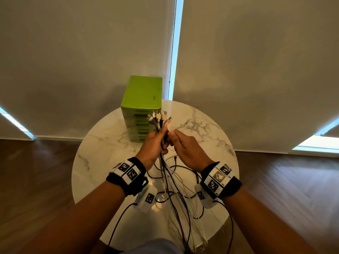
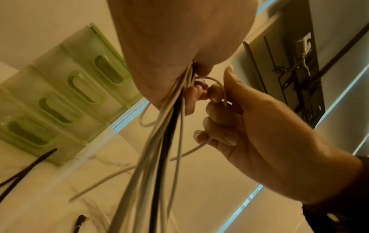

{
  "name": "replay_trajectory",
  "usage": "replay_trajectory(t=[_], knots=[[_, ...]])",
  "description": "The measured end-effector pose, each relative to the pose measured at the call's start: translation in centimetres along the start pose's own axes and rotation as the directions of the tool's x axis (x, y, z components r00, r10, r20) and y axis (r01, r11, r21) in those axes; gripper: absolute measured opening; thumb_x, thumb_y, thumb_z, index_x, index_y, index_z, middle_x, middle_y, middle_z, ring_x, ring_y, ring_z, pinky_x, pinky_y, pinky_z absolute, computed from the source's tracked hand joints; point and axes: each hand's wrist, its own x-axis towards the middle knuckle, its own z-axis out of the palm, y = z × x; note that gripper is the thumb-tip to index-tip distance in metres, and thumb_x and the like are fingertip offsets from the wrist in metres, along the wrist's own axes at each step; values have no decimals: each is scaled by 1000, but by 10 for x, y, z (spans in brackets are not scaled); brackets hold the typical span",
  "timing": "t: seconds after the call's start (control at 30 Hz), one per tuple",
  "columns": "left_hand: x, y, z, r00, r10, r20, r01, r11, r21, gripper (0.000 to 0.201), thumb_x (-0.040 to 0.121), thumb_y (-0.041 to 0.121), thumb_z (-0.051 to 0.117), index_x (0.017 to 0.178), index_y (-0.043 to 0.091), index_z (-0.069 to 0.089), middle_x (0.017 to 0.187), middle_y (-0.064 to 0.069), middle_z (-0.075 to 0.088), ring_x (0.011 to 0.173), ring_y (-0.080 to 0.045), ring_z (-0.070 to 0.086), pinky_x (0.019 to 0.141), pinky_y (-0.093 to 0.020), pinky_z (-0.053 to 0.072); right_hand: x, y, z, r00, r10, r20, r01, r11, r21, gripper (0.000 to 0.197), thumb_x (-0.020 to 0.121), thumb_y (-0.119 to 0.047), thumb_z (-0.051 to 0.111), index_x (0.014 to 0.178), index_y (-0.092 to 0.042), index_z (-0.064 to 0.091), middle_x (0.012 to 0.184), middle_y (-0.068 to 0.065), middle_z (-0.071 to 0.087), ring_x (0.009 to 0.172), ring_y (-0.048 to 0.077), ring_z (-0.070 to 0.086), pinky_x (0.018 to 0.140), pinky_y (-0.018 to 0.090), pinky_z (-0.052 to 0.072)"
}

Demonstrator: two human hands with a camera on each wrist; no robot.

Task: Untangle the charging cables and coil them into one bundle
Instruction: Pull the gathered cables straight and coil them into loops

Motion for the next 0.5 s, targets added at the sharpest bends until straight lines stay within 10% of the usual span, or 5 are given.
replay_trajectory(t=[0.33, 0.5], knots=[[15, -1, -6, 976, 26, -216, -88, 955, -284, 28, 107, 27, 44, 96, 8, 61, 67, 2, 58, 71, -19, 68, 69, -39, 58, -54, 45, 10, 893, 167, 417, -257, 951, 169, 59, 105, -56, 29, 75, -11, 53, 58, 1, 51, 54, 16, 49, 62, 28, 43], [23, 25, -38, 976, 51, -211, -126, 925, -359, 26, 106, 27, 43, 82, 20, 50, 65, 8, 49, 40, -6, 34, 40, -19, 30, -95, 105, -4, 807, 376, 456, -392, 918, -64, 58, 97, -65, 27, 77, -22, 60, 67, -8, 59, 61, 5, 53, 73, 29, 46]])
